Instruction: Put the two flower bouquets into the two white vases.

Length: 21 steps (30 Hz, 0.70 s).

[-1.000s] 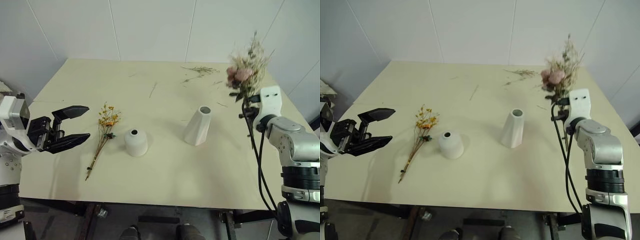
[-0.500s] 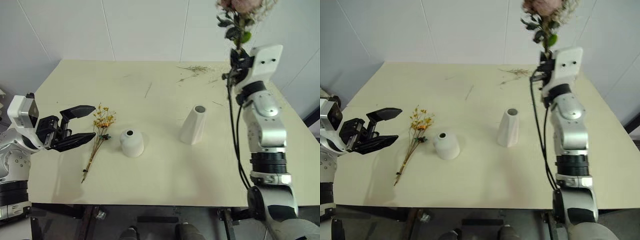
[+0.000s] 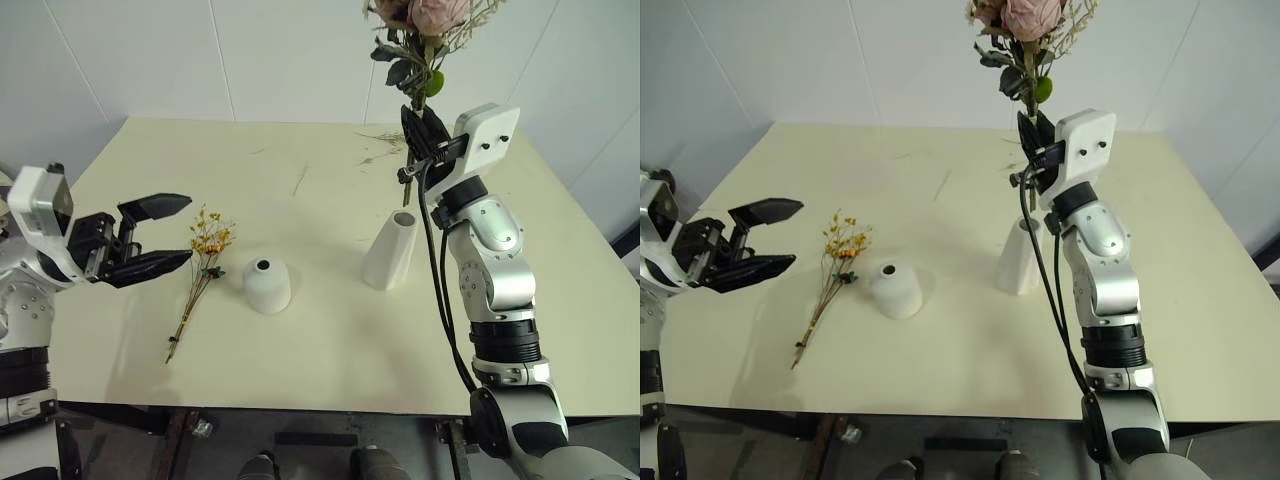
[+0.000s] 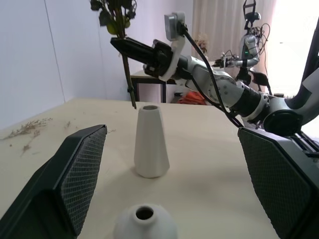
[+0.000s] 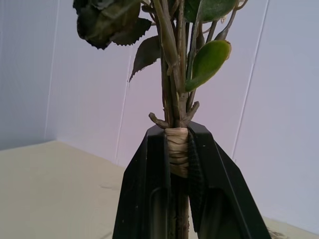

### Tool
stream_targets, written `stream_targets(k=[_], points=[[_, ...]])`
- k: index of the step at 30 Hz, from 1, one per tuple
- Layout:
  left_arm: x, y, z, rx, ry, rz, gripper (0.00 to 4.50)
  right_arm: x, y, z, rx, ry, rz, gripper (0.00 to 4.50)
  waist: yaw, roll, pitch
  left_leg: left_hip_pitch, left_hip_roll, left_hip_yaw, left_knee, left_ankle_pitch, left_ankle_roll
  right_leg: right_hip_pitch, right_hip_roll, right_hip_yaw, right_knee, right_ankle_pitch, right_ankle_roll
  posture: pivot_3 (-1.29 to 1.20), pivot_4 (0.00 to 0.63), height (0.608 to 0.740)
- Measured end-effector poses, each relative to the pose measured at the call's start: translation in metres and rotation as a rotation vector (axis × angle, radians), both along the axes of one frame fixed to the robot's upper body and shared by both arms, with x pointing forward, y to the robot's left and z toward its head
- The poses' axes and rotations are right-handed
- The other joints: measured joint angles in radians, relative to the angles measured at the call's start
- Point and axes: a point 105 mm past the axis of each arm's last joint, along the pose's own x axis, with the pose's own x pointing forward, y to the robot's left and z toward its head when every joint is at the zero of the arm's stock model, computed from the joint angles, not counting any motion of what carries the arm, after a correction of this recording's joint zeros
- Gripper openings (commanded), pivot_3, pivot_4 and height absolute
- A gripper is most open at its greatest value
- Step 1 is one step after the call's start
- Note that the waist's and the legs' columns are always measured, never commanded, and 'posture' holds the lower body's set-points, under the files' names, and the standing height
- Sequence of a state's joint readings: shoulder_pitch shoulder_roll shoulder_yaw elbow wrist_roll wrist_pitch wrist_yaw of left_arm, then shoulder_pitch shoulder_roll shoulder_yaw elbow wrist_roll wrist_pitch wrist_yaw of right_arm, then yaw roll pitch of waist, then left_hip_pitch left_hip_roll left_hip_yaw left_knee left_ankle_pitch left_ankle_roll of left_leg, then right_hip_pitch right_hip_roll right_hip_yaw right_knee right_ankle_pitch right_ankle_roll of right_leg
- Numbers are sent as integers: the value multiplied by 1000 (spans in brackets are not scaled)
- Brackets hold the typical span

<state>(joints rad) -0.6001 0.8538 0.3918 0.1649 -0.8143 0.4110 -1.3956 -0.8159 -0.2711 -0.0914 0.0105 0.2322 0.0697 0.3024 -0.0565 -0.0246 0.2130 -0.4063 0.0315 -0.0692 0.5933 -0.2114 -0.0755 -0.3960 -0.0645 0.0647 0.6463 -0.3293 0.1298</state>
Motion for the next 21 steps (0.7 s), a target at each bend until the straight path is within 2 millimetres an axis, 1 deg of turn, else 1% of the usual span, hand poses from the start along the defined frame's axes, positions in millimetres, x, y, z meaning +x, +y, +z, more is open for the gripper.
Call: stream_targets(k=[2,5,9,16,21], points=[[1,-1,6,-6,5,14,4500,-1,-1,-1,-3,0,-4,123,-3,0,0,0,0,0,0,0,0,0,0,0,0,0,0,0,150,740],[3,-2,7,-9,34,29,4500,-3,-3,-1,-7,0,-10,123,-3,0,0,0,0,0,0,0,0,0,1,0,0,0,0,0,150,740],[4,-2,7,-7,60,51,4500,-11,-2,1,-7,-9,1,123,-1,0,0,0,0,0,0,0,0,0,1,1,0,0,0,0,150,740],[5,-2,7,-17,75,54,4500,-28,6,13,3,-33,68,123,0,0,0,0,0,0,0,0,0,0,1,1,0,0,0,0,150,740],[4,-2,7,-23,74,45,4500,-36,11,12,1,-25,108,123,1,0,0,0,0,0,0,0,0,0,1,1,0,0,0,0,150,740]])
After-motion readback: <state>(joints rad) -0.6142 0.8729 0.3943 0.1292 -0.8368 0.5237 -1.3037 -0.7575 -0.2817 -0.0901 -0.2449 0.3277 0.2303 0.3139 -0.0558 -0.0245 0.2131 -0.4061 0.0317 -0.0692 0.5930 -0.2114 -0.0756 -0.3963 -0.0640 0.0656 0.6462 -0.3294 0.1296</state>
